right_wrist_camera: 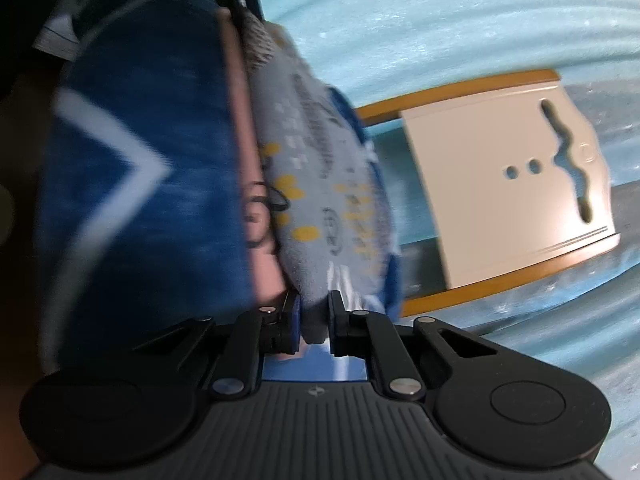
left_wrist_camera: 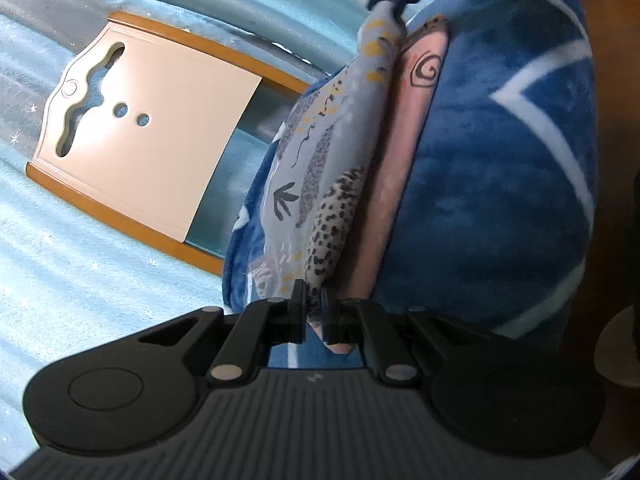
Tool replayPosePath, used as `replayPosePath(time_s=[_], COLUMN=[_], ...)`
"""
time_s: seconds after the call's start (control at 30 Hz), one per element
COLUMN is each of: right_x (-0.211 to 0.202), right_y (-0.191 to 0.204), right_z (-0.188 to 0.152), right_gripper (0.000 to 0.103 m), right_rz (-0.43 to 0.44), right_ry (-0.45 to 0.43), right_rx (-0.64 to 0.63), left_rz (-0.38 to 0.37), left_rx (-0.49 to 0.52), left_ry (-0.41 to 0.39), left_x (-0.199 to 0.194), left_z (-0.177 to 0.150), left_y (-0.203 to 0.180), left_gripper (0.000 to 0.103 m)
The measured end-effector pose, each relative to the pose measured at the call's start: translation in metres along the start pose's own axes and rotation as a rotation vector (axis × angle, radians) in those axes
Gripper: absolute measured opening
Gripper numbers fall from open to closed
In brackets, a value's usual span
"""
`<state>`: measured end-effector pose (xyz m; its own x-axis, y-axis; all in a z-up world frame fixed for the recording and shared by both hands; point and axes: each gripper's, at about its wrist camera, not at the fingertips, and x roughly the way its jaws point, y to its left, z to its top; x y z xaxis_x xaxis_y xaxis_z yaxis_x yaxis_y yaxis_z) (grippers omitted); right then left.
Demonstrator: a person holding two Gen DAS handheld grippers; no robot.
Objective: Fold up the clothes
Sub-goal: 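Open both grippers and release the garment on the stack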
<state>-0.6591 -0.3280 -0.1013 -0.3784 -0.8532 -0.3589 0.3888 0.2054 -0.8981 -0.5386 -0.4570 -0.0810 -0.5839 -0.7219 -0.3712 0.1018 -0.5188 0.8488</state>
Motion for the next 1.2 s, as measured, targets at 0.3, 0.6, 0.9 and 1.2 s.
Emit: replayPosePath(time_s=[0.3,0.6,0.9,1.2], right_x=[0.004,-0.002,-0.027,-0.049], right_y=[0.011,0.008,-0.020,-0.042], right_z=[-0.009,-0.012,-0.034,-0.043], right_gripper=[0.014,0.014,0.031,0.054], right_rz=[0.032,0.031,0.107,0.279], right_ry=[0.026,0.064,0.155,0.125], right_rx=[0.034,0.074,0.525,1.210], left_rz=[-0.035,-0.059,-0.117,-0.176], left_rx=[-0.008,-0.186,-0.647,-0.912], left_ry=[0.017,0.074,0.125,0.217], left_x=[0.003,-0.010,-0.036,-0.020], left_z=[-0.002,-0.013,-0.015,-0.008], left_y=[-0.007,0.007,0.035,0.036], left_gripper=[0.005,0.006,0.026,0.065])
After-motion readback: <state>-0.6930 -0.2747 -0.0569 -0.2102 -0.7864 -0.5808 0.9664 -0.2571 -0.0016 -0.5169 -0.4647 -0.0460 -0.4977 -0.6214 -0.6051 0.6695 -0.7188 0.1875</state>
